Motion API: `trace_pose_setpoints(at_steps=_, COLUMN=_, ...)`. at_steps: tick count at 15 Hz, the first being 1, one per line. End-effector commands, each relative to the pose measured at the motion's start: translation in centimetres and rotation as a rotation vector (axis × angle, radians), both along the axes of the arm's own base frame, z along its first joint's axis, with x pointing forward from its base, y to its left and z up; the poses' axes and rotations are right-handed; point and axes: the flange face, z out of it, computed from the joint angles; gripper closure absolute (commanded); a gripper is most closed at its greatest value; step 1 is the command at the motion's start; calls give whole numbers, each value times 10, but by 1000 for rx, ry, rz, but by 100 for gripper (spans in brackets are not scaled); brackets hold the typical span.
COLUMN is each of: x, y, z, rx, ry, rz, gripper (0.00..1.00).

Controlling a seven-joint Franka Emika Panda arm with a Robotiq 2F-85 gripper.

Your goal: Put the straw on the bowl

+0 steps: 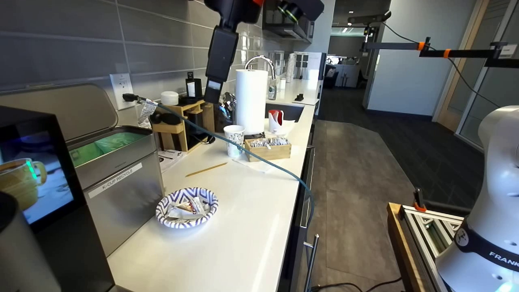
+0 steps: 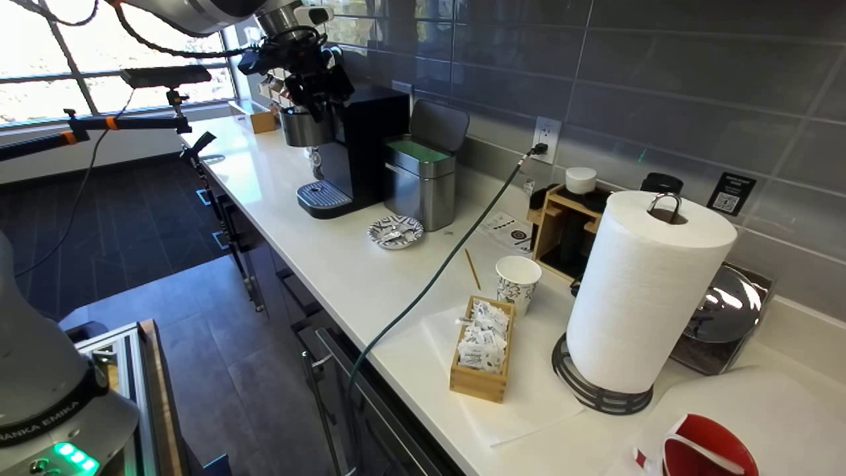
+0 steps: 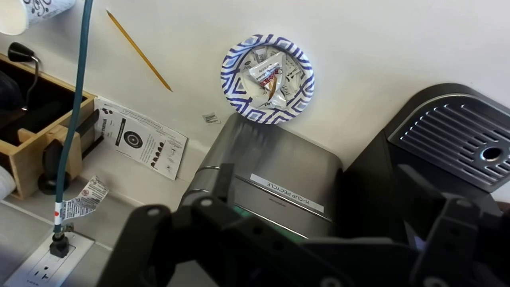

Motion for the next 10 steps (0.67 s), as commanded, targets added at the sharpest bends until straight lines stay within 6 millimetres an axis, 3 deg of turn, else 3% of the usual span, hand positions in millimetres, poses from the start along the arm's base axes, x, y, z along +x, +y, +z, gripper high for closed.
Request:
trace_pose_setpoints(at_steps=1, x=7, y=-10, z=-7, rx=12, ry=-3, rz=-4, gripper=0)
trace_pose_setpoints(at_steps=10, x=88, y=-89, z=-30, rx=-250, ry=187, rz=158, gripper=0)
